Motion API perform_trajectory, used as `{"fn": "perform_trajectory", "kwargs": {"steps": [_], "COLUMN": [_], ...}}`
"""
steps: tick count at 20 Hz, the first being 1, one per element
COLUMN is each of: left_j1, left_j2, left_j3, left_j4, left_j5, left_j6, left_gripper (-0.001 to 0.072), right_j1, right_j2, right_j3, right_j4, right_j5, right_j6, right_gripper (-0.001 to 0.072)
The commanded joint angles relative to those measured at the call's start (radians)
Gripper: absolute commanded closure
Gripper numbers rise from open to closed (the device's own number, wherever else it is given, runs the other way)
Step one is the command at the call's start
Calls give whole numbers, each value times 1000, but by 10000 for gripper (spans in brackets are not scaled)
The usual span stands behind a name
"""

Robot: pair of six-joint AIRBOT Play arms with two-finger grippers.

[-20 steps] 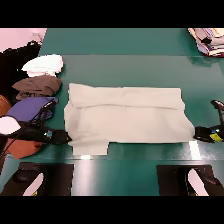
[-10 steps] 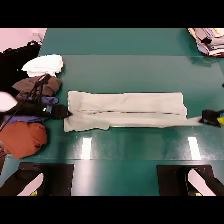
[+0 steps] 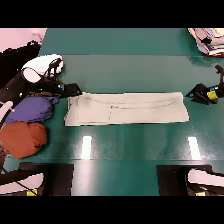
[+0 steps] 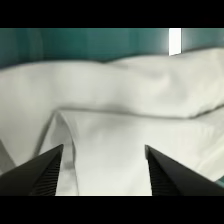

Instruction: Fold the shirts.

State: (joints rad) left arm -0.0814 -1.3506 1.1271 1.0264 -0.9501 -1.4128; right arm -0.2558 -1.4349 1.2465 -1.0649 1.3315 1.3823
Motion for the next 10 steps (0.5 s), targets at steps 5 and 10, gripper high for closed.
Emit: {"fn": "perform_trajectory", "kwargs": {"steps": [5, 10], "left_j1": [1, 1], "left_j2": [-40, -42], "left_j3": [198, 197], "left_j4": [-10, -30], "left_j5": [-207, -235], "left_j6": [0, 30], "left_gripper": [210, 674], "right_j1": [-71, -179], "right_j2": [-62, -101], "right_j3": [48, -71], "right_j4": [15, 27], "right_j5": [105, 82], "right_j6": [-127, -192], "right_gripper": [241, 240]}}
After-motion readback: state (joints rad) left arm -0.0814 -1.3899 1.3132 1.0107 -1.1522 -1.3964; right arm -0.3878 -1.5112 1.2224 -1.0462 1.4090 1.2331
